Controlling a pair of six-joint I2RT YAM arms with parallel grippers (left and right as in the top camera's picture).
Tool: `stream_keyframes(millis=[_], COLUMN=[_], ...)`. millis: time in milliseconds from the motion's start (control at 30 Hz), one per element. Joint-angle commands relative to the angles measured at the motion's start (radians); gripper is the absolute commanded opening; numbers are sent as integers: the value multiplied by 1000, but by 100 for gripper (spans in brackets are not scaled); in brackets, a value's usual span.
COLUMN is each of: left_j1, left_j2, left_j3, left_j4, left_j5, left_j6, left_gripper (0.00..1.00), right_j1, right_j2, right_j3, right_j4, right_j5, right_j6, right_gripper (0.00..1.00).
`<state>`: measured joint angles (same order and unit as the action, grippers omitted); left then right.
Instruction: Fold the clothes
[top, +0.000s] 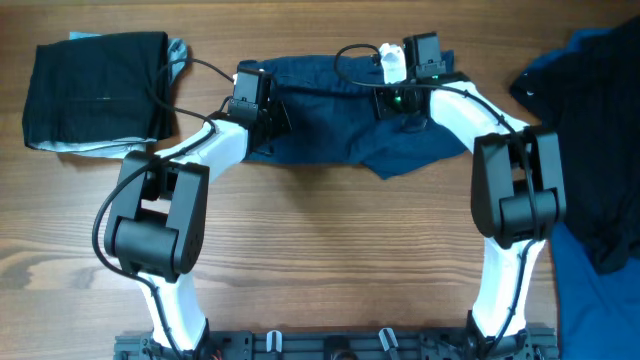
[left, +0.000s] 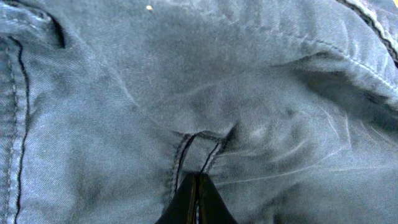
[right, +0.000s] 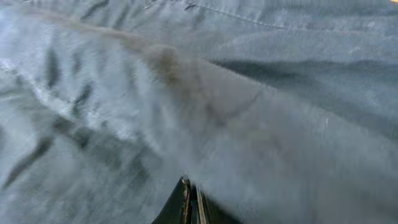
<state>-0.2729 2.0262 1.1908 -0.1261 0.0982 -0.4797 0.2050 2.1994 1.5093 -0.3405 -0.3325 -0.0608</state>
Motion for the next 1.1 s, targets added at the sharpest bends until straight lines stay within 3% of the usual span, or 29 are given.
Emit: stream_keyframes(millis=[0, 300, 533, 633, 767, 900, 1067], left_j1=[0, 0, 0, 0, 0, 0, 0], left_j2=[19, 19, 19, 19, 19, 19, 19], left_j3=[5, 5, 5, 5, 5, 5, 5], left_j4=[0, -1, -1, -5, -8, -9, -11], left_j5=[-25, -58, -58, -59, -59, -58, -59], left_j6=[2, 2, 2, 2, 2, 2, 2], left_gripper=[4, 4, 4, 4, 4, 4, 4], right_j1=[0, 0, -2, -21, -43, -44, -46], right_j2=[36, 125, 132, 44, -127, -155, -50], right_j3=[1, 1, 3, 4, 4, 2, 0], right_j4=[59, 357, 700, 615, 269, 53, 47], right_j5=[14, 166, 300, 300, 299, 296, 297], right_j6=[19, 72, 70, 68, 87, 87, 88], right_gripper=[4, 4, 8, 6, 4, 4, 4])
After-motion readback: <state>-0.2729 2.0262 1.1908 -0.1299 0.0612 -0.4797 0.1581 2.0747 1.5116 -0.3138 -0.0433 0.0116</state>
